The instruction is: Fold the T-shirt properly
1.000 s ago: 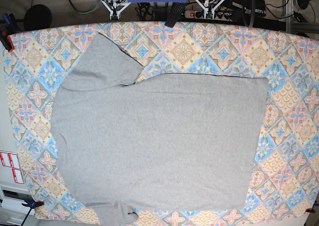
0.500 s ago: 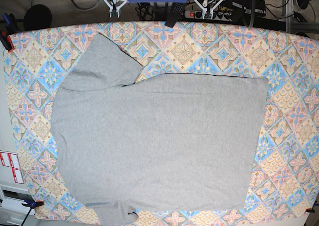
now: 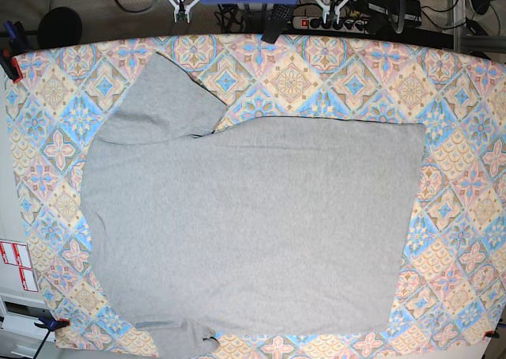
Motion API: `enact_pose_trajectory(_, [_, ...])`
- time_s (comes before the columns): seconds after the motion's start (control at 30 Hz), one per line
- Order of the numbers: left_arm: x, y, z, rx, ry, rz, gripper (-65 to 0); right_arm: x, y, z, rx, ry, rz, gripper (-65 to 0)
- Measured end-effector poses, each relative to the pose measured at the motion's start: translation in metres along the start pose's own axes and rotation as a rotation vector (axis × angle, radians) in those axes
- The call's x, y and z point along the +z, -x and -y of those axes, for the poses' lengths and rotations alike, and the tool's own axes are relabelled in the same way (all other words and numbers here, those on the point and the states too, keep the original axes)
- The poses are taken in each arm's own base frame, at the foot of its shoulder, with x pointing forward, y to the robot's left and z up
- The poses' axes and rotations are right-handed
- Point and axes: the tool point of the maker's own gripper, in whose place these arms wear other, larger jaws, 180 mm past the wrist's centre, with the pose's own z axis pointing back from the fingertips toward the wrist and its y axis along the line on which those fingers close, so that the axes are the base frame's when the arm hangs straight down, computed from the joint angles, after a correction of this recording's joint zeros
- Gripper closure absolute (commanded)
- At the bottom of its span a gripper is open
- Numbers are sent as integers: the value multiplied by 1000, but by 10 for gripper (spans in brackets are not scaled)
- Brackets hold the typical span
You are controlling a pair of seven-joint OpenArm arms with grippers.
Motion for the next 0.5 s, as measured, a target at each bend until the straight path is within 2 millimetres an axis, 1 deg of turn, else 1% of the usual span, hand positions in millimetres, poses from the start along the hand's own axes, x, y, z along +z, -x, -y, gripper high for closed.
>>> enact_pose_trajectory(0.03, [1,4,-4,-2,-5,-3,0,0,3,2,0,3,0,0])
enact_pose_trajectory(0.1, [2,14,-4,-2,-6,-17,0,1,6,8,2,9,1,0])
enact_pose_trajectory(0.13, [3,18,-9,-5,-14,-23,0,2,6,14,5,17,10,0])
enact_pose_trajectory(0.2, [6,22,-19,-10,-28,-12,0,5,4,32,15,46,42,0])
enact_pose_trajectory(0.27, [9,23,-23,-14,-33,13,0,9,5,49,24,73,76,0])
enact_pose_trajectory(0.33, [14,27,-26,-17,-36,28,0,15,11,64,33,101,84,0])
enact_pose_trajectory(0.4, [21,28,-34,-28,-46,61,0,21,22,74,43,115,92,0])
enact_pose_trajectory(0.5, [33,30,-40,-40,-53,97,0,31,36,78,57,120,103,0])
